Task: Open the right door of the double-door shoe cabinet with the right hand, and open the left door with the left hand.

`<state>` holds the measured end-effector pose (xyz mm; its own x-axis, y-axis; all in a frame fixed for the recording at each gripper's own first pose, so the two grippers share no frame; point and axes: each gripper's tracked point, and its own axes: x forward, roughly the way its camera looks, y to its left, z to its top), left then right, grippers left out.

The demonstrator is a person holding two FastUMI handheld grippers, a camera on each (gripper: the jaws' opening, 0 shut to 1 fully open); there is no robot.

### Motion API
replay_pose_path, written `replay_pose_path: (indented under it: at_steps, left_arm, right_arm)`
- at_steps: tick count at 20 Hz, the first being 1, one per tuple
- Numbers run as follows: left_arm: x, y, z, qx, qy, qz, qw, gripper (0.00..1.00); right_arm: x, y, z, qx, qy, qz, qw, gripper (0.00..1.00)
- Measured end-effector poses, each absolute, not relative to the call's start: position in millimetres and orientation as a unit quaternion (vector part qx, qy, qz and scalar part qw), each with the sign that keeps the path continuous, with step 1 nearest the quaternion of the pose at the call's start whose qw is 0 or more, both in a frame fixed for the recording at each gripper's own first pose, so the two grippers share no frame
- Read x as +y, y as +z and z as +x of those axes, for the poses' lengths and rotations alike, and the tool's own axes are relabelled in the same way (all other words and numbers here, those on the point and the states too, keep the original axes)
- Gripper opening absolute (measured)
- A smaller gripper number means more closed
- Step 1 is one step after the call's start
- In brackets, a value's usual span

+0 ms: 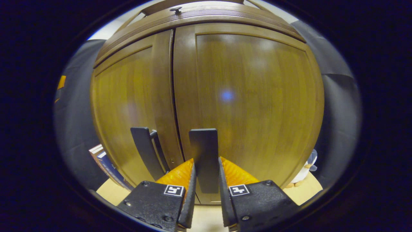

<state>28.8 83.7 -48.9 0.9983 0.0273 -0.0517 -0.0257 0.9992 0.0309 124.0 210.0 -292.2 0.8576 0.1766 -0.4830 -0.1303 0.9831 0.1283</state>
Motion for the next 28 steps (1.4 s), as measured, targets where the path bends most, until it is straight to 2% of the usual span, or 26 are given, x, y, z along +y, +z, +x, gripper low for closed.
replay_pose_path:
  at_steps: [6, 7, 8, 10, 11, 12, 13, 22, 28]
  left_arm:
    - [57, -33, 33, 0.005, -0.021, 0.02, 1.0, 0.95]
    - [55, -35, 31, 0.008, -0.023, 0.021, 0.999, 1.0]
    - [54, -39, 28, 0.014, -0.025, 0.02, 0.999, 0.94]
    - [44, -48, 21, 0.027, -0.038, 0.014, 0.999, 0.94]
    - [40, -48, 18, 0.028, -0.043, 0.019, 0.999, 0.94]
    - [41, -48, 17, 0.026, -0.042, 0.029, 0.998, 1.0]
    - [39, -47, 15, 0.024, -0.04, 0.038, 0.998, 0.94]
    - [17, -42, 8, 0.019, -0.036, 0.036, 0.999, 0.94]
    - [-5, -52, 13, 0.046, -0.047, 0.014, 0.998, 0.94]
  right_arm:
    - [211, -292, 124, 0.249, 0.066, 0.039, 0.966, 0.33]
    - [211, -292, 123, 0.251, 0.067, 0.041, 0.965, 0.32]
    - [210, -292, 123, 0.254, 0.069, 0.041, 0.964, 0.31]
    - [210, -291, 120, 0.257, 0.075, 0.043, 0.963, 0.29]
    - [209, -291, 118, 0.257, 0.079, 0.043, 0.962, 0.29]
    - [208, -290, 115, 0.257, 0.082, 0.042, 0.962, 0.29]
    - [207, -290, 111, 0.257, 0.086, 0.041, 0.962, 0.29]
    - [192, -279, 72, 0.255, 0.104, 0.045, 0.96, 0.29]
    - [173, -270, 38, 0.25, 0.113, 0.043, 0.961, 0.29]
